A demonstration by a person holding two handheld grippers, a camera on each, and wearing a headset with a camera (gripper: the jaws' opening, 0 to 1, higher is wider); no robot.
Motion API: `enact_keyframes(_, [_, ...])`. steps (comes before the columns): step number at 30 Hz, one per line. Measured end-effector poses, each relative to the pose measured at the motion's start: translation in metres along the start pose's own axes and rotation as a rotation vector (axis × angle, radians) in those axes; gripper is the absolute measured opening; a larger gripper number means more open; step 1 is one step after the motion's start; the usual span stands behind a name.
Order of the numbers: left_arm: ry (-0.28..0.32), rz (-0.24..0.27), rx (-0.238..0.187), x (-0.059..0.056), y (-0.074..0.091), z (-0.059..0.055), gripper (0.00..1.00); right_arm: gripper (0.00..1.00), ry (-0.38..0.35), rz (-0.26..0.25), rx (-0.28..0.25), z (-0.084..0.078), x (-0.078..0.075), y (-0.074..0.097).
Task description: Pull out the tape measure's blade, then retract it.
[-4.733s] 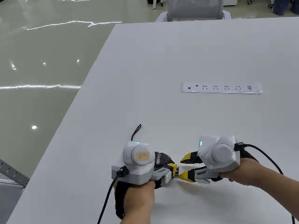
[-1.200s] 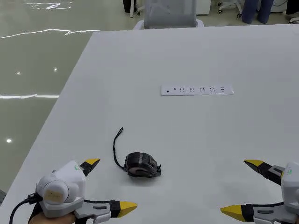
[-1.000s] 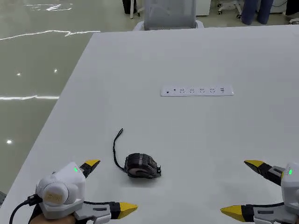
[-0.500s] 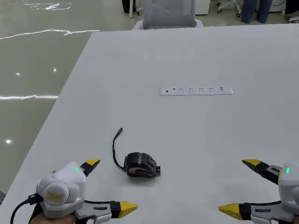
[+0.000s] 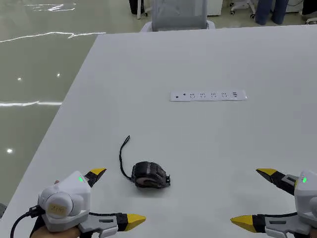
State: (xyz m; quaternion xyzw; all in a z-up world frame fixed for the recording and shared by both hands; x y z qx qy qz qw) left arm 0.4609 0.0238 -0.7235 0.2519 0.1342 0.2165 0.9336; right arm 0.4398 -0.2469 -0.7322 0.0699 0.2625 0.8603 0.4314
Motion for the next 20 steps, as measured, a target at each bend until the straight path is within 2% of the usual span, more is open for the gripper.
enact_keyframes(20, [-0.015,0.003,-0.015,-0.0011,-0.0011,0.0028,0.99,0.9,0.002,-0.004,0.005,-0.0016,-0.001,0.0012])
Point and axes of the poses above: the centre of the closed fingertips' face, and the gripper's own axes: y roughly backward along the fingers, x roughly to its left, z roughly out of its top, the point moved 1 cm from there along y, roughly backward along the fingers, and after that the axes turned 13 degrees about -z, right-handed, at the moved point
